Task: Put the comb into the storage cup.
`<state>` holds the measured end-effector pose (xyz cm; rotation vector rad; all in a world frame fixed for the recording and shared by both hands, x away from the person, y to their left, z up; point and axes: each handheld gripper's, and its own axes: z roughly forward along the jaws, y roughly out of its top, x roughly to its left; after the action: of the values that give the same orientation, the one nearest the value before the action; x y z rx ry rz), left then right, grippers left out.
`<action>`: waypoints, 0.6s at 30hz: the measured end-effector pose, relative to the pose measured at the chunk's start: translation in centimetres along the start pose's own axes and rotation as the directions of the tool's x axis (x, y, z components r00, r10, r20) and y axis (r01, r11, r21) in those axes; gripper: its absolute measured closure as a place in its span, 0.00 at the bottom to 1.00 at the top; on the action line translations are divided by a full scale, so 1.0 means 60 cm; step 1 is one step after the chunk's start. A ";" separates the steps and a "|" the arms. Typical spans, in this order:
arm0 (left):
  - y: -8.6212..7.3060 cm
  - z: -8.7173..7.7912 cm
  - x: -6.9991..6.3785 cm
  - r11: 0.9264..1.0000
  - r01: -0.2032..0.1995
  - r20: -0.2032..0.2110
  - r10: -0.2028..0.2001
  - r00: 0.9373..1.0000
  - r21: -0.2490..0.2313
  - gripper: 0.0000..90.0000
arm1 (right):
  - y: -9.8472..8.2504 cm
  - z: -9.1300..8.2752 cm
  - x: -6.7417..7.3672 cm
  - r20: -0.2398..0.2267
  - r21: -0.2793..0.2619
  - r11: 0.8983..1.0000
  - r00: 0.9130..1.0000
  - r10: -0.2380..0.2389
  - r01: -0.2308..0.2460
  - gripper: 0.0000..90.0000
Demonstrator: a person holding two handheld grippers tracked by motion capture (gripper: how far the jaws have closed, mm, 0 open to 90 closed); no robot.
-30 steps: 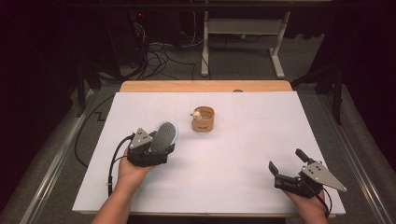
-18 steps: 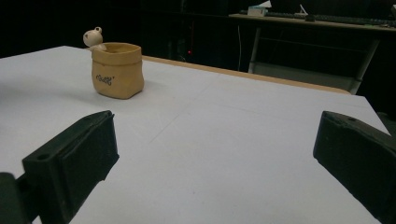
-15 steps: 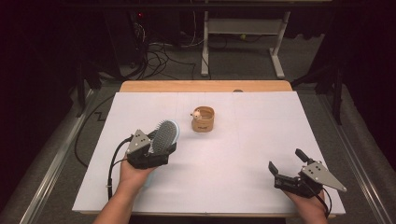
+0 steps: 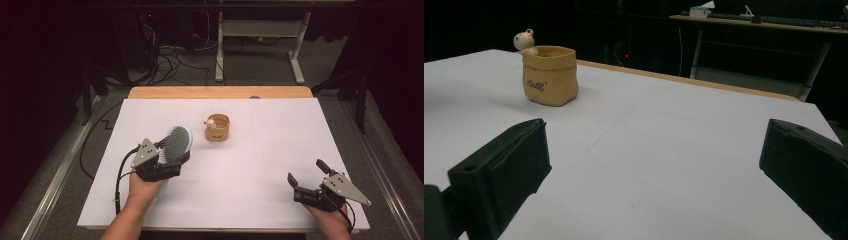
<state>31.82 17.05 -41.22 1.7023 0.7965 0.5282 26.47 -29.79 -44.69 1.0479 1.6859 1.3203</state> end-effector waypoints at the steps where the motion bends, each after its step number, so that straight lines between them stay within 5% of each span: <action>1: 0.002 0.000 -0.002 1.000 -0.007 -0.001 0.007 1.000 -0.003 0.22 | 0.000 0.000 0.000 0.000 0.000 1.000 1.000 -0.001 0.001 0.01; 18: 0.026 0.033 -0.024 0.999 -0.050 0.007 0.051 0.999 -0.021 0.22 | -0.001 0.001 0.000 -0.001 0.002 1.000 1.000 -0.003 0.003 0.01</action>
<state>32.64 14.44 -40.17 1.7080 0.7418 0.5624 26.49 -29.78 -44.75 1.0457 1.6896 1.3172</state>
